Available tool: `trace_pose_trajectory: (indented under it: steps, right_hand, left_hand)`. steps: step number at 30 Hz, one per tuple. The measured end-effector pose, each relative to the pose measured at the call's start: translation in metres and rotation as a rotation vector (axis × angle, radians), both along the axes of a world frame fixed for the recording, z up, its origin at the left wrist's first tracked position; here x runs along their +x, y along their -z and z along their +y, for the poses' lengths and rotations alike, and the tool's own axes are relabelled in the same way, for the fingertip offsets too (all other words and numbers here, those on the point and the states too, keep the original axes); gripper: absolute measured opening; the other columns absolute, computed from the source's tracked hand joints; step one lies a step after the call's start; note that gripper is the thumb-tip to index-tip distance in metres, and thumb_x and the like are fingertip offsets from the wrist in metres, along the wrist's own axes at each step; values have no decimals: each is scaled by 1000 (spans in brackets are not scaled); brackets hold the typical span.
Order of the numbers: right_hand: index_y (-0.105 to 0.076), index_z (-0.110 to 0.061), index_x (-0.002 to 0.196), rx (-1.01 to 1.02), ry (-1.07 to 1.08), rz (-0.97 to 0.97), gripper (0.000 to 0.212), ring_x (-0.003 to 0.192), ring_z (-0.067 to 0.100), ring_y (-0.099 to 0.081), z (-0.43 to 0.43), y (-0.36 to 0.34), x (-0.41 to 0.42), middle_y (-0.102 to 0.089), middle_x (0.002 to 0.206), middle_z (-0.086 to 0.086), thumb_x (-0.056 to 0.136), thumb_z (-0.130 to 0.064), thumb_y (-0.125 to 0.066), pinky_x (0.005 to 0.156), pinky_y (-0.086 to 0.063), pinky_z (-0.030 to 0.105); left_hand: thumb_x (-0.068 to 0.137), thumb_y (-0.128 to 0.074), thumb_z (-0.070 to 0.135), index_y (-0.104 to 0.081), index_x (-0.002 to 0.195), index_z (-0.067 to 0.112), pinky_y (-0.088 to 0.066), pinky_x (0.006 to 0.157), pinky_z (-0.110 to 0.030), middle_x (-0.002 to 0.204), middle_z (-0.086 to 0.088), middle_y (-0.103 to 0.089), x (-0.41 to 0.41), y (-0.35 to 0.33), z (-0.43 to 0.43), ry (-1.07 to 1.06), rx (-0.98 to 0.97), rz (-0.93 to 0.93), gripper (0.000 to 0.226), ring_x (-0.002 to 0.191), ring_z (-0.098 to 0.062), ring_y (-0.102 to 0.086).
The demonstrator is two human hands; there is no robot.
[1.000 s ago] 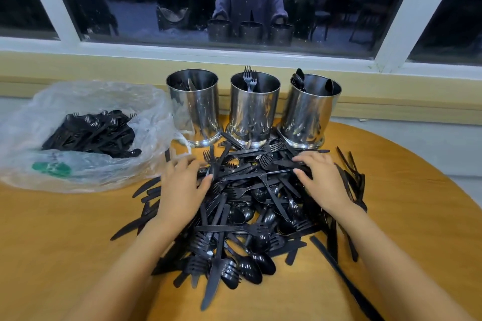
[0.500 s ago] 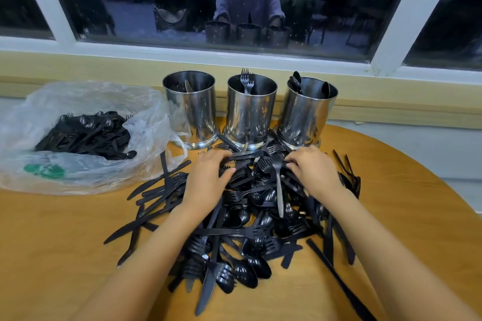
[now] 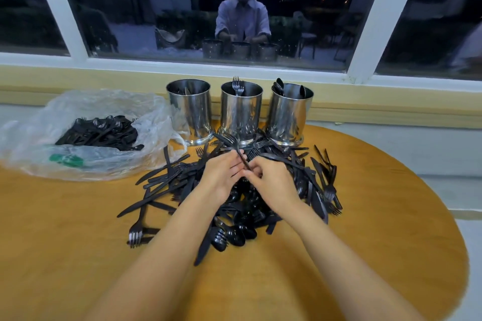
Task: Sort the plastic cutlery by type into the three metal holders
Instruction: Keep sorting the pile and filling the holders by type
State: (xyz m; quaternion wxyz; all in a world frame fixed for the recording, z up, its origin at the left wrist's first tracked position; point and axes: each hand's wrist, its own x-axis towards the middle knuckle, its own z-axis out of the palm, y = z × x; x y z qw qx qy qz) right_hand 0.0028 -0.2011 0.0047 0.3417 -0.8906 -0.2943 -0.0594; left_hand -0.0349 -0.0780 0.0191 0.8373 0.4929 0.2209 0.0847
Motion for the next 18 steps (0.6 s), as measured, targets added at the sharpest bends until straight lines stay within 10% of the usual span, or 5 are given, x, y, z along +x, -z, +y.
trace_pose_trajectory:
  steps: [12,18]
  right_hand:
    - [-68,-15,86,292,-242,400,12,43,2,-47,-27,35,-68,-56,51,-17,94,-10,-61,49,-37,12]
    - [-71,-13,96,146,81,138,12,69,1,-57,-24,38,-18,-66,84,-5,95,-16,-59,69,-48,15]
  left_hand:
    - [104,-47,19,-60,117,4,-59,73,-36,108,-11,-74,-81,24,-33,-17,43,-19,25,95,-22,-73]
    - [106,-40,26,-61,108,12,-50,57,-24,79,-2,-68,-100,32,-5,-263,20,-35,26,58,-14,-61]
